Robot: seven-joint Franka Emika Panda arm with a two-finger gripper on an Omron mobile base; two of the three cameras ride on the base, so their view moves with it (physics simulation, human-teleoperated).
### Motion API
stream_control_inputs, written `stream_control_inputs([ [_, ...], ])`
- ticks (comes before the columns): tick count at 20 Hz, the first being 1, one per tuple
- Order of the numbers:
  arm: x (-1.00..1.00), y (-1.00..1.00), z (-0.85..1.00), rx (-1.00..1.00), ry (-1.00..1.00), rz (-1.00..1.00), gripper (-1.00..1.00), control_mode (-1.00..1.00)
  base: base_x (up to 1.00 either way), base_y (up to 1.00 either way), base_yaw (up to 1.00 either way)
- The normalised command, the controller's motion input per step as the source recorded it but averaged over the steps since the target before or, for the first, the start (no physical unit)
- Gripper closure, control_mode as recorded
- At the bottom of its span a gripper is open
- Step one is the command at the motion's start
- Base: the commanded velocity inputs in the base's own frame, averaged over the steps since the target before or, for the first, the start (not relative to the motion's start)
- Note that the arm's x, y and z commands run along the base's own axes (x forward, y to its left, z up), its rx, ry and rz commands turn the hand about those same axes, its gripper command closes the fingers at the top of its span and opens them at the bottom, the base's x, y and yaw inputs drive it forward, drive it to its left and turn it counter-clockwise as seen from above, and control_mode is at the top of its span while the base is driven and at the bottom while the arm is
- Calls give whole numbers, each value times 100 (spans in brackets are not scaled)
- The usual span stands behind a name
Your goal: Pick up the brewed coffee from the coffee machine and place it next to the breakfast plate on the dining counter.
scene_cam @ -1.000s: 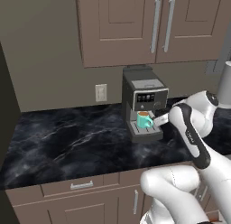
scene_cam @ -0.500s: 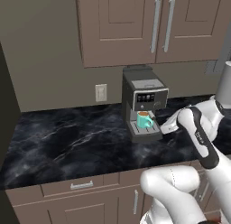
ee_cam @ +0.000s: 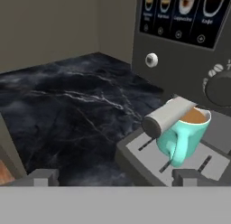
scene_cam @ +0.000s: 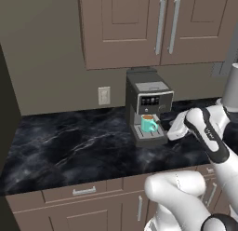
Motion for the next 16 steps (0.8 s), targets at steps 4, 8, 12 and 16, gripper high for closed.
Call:
stream_control_inputs([
  [4,8,0,-18,0,-9,4,-100,-100,0,0,0],
  [8,11,0,-8,2,-5,0,-100,-100,0,0,0],
  [12,11,4,-4,3,-1,0,-100,-100,0,0,0],
  [16,14,6,-3,5,0,0,-100,-100,0,0,0],
])
